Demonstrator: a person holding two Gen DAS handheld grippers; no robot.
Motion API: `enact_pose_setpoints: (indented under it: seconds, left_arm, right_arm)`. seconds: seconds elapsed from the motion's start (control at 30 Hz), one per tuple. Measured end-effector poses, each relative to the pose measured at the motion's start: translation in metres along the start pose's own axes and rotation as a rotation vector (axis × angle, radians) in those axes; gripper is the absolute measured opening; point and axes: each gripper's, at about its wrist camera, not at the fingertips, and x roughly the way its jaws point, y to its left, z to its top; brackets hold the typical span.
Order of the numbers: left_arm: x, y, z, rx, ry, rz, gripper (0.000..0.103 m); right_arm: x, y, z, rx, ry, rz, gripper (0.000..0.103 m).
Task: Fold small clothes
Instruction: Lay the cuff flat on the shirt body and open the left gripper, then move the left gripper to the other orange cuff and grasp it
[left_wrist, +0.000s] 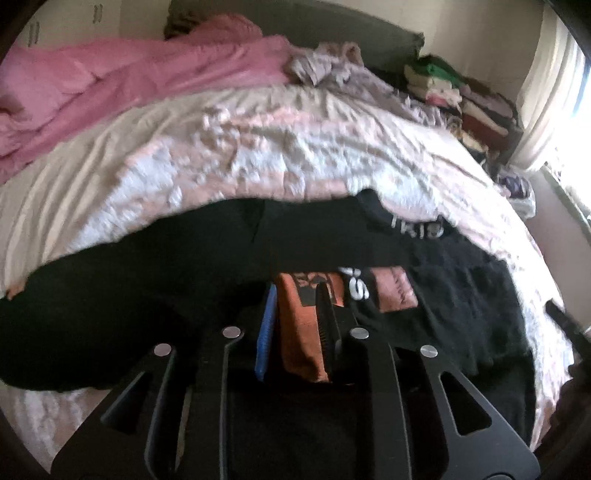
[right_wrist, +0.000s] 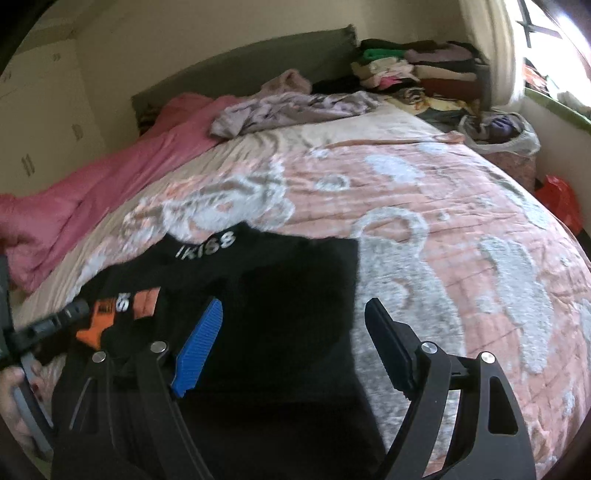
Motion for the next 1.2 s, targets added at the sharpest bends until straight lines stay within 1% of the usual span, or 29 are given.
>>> enact_pose_setpoints:
  seconds: [0.03, 0.1, 0.13, 0.2, 0.27, 0.3, 0.37, 0.4, 0.57, 0.67, 0.77, 0.93, 1.0, 1.07, 1.1, 1.17, 1.2]
  left_arm:
    - [-0.003, -0.002, 0.001, 0.002, -0.003, -0.013, 0.014]
    - [-0.002, -0.012, 0.002, 0.03, 0.019, -0.05, 0.014]
    - [0.001, -0.018, 0.0, 0.042, 0.036, -0.067, 0.014]
    - [0.008, -0.026, -0.006, 0.067, 0.07, -0.081, 0.018]
    - [0.019, -0.031, -0.012, 0.097, 0.102, -0.061, 0.02]
    - [0.028, -0.032, -0.018, 0.112, 0.137, -0.044, 0.021]
    - [0.038, -0.031, -0.026, 0.129, 0.181, -0.014, 0.024]
    - [0.04, -0.028, -0.029, 0.128, 0.186, -0.014, 0.027]
    - [0.039, -0.021, -0.036, 0.12, 0.167, -0.036, 0.028]
    - [0.038, -0.019, -0.035, 0.104, 0.167, -0.045, 0.028]
    - [0.03, -0.018, -0.036, 0.092, 0.161, -0.051, 0.033]
    - [0.019, -0.017, -0.036, 0.096, 0.151, -0.051, 0.038]
    - [0.013, -0.015, -0.036, 0.09, 0.144, -0.05, 0.039]
    - [0.009, -0.013, -0.035, 0.084, 0.136, -0.05, 0.045]
    - [0.005, -0.012, -0.035, 0.083, 0.132, -0.044, 0.051]
    - [-0.001, -0.01, -0.035, 0.079, 0.124, -0.039, 0.052]
    - [-0.004, -0.009, -0.035, 0.075, 0.12, -0.039, 0.055]
  right_arm:
    - [0.003, 0.004, -0.001, -0.013, 0.016, 0.015, 0.079]
    - [0.013, 0.01, -0.004, -0.025, 0.052, 0.054, 0.079]
    - [0.019, 0.012, -0.006, -0.03, 0.074, 0.058, 0.079]
    - [0.026, 0.015, -0.009, -0.044, 0.099, 0.047, 0.079]
    - [0.035, 0.014, -0.014, -0.039, 0.133, 0.036, 0.079]
    - [0.04, 0.01, -0.017, -0.028, 0.156, 0.015, 0.079]
    - [0.047, 0.003, -0.02, -0.013, 0.19, -0.011, 0.078]
    - [0.049, -0.001, -0.022, -0.001, 0.202, -0.001, 0.077]
    - [0.049, -0.001, -0.026, -0.009, 0.198, 0.004, 0.077]
    - [0.043, -0.003, -0.025, 0.018, 0.182, 0.037, 0.079]
    - [0.032, -0.009, -0.021, 0.059, 0.167, 0.069, 0.08]
    - [0.018, -0.014, -0.016, 0.096, 0.15, 0.071, 0.081]
    - [0.012, -0.012, -0.016, 0.102, 0.14, 0.077, 0.084]
    - [0.008, -0.009, -0.016, 0.102, 0.129, 0.089, 0.089]
    - [0.005, -0.006, -0.016, 0.101, 0.125, 0.093, 0.091]
    - [0.0, 0.0, -0.016, 0.094, 0.12, 0.097, 0.092]
    - [-0.002, 0.003, -0.017, 0.09, 0.116, 0.106, 0.092]
